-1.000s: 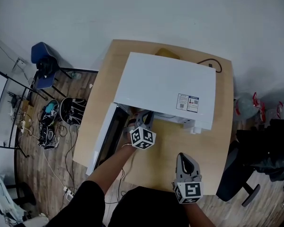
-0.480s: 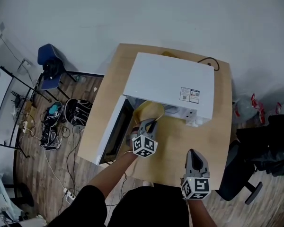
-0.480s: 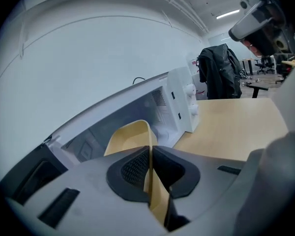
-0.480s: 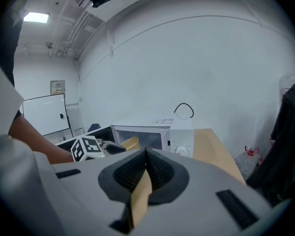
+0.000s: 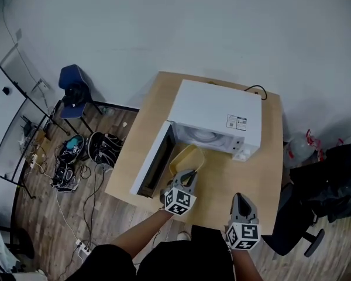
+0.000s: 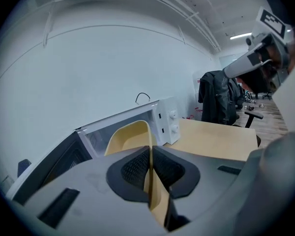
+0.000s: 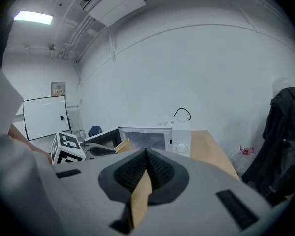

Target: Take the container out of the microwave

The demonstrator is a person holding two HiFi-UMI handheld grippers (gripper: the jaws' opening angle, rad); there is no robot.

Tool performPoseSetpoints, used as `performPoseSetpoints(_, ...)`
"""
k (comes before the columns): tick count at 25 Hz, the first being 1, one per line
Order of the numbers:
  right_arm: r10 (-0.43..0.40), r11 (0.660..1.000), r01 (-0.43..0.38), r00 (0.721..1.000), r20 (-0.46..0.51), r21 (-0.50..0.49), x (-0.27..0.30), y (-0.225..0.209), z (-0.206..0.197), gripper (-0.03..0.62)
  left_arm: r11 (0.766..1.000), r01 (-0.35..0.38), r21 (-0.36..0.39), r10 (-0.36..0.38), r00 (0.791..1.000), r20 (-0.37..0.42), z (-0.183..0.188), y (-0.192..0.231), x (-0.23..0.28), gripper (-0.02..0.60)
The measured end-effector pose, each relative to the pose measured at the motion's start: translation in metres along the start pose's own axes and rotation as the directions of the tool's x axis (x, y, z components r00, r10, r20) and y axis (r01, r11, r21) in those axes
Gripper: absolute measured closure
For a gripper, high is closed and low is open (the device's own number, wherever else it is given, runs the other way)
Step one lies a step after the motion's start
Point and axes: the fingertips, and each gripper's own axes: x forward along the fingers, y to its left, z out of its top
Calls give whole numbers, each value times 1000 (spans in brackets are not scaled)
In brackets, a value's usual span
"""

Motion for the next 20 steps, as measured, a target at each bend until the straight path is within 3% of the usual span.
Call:
performPoseSetpoints(12,89,993,-90,996,-14,-81,-56,50,-5,537,976,-2,-219,23,996,92,26,-40,-124,554)
performPoseSetpoints(17,96,990,-97,995,-6,-107,-83,62,1,537,948,60,-311,-8,986,165,53,-57,-167,554)
performPoseSetpoints(20,112,988,-111,994,2,-110,-92,74,4,537,925,55,-375,19,982,190,62,-64,-184,554)
